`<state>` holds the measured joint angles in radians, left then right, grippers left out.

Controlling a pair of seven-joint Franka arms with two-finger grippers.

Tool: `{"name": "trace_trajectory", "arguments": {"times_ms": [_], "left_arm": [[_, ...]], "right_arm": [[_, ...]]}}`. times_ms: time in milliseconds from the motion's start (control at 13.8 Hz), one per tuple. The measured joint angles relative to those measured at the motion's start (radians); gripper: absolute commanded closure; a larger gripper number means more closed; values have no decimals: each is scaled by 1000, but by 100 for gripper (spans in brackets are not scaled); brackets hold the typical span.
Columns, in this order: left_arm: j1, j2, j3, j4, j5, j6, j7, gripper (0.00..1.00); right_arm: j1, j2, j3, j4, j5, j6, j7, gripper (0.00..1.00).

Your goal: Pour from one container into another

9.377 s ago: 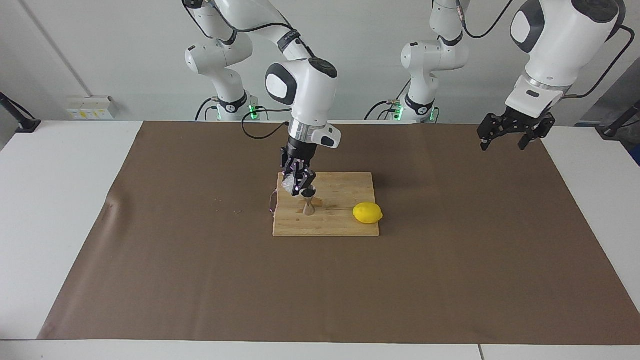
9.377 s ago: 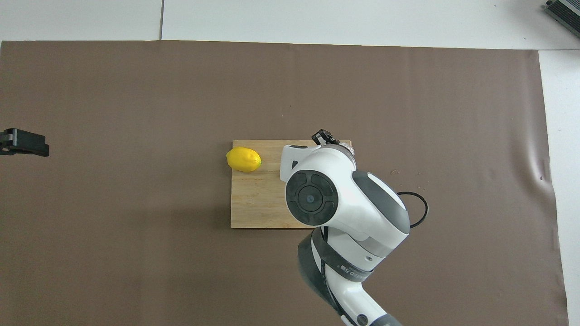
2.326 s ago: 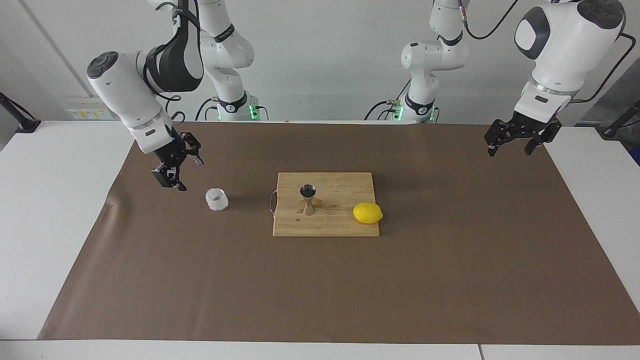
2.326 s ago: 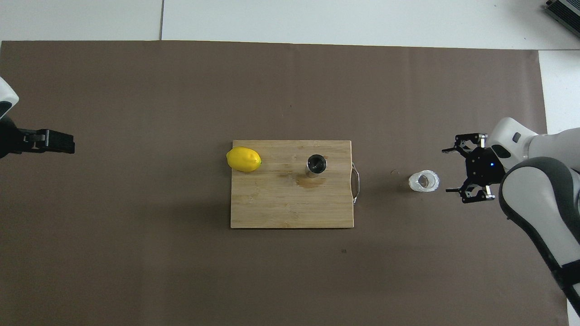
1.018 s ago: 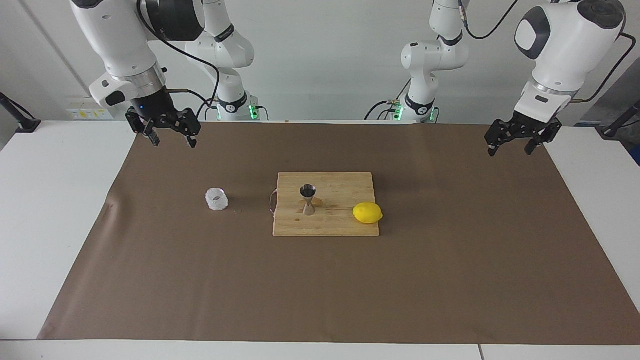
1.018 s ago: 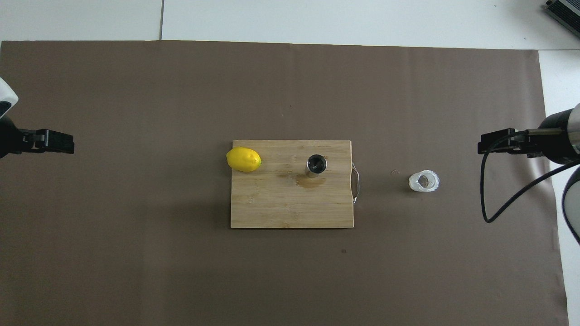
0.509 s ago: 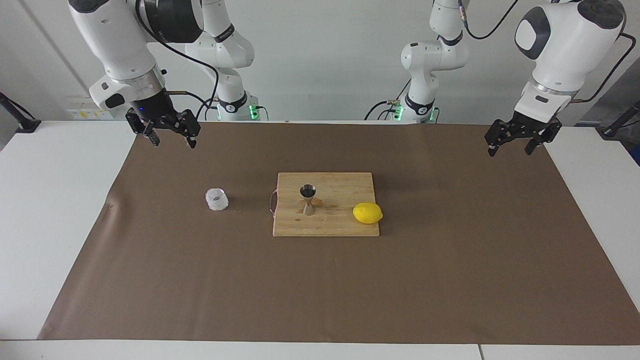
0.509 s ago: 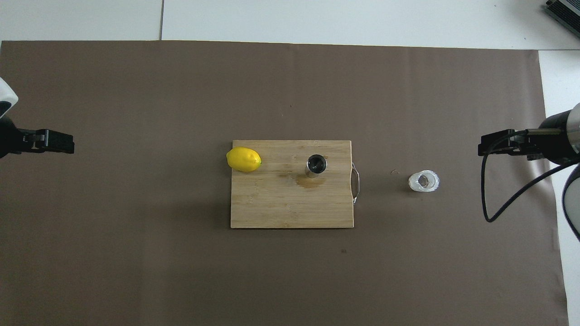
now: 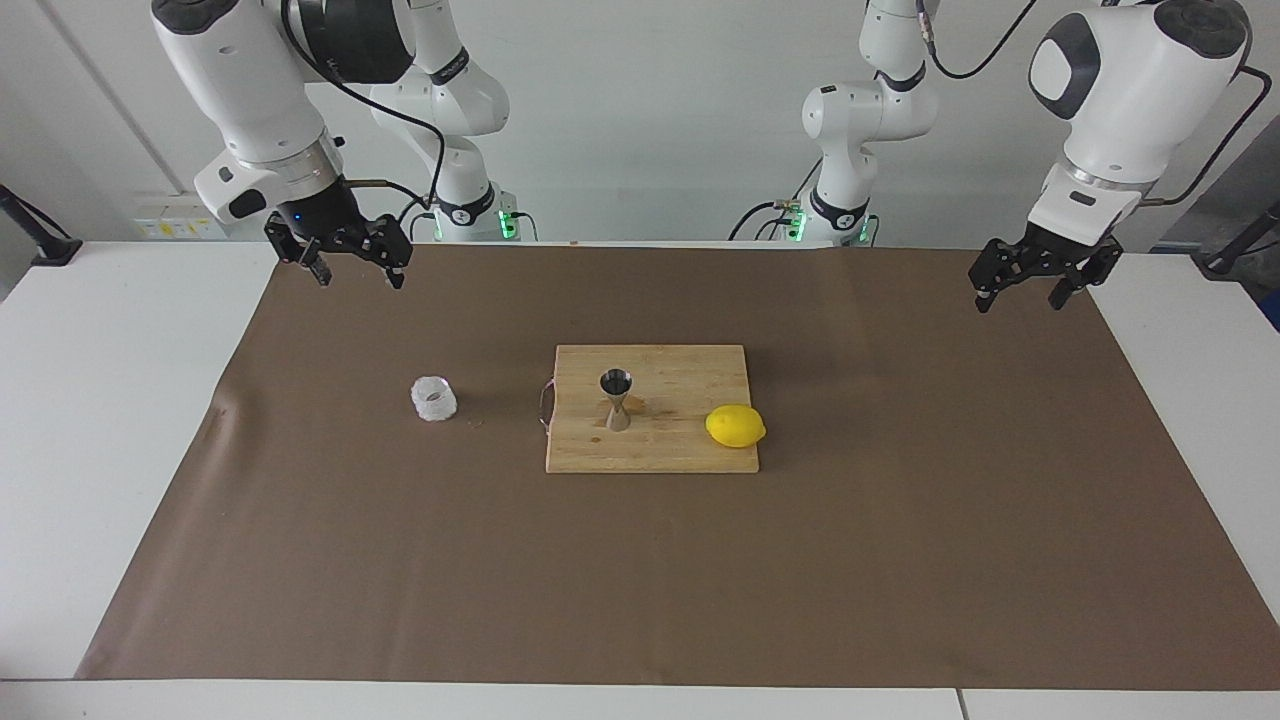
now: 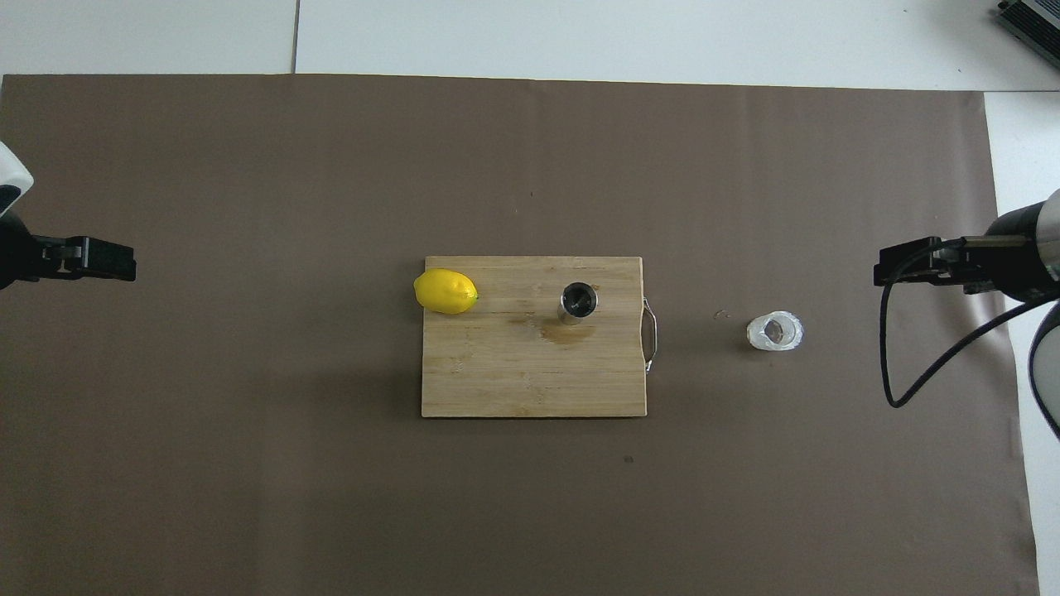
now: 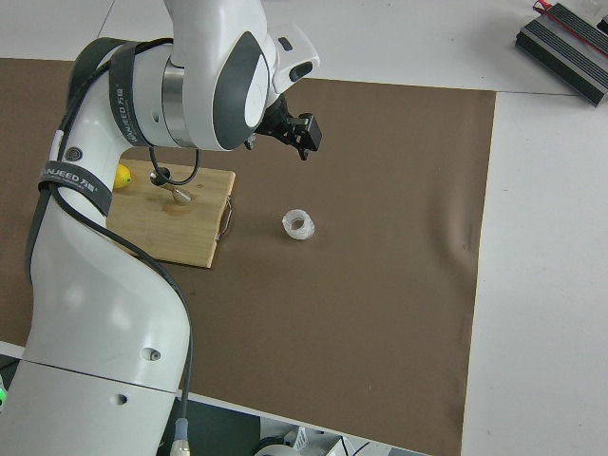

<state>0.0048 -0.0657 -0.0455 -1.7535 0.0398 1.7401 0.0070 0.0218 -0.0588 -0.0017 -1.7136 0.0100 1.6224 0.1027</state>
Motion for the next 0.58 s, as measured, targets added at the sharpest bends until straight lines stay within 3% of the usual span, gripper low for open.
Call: {"name": "trace_trajectory", "arguments": {"times_ms": [291,582], "left_arm": [[4,-3,12,68,-67,-111,0,0],[4,-4,13,76,-72,-131,0,0]], "right_arm": [[6,-1,-12,0,-33,-8,0,0],[6,-1,-12,0,-34,-11,0,0]]}}
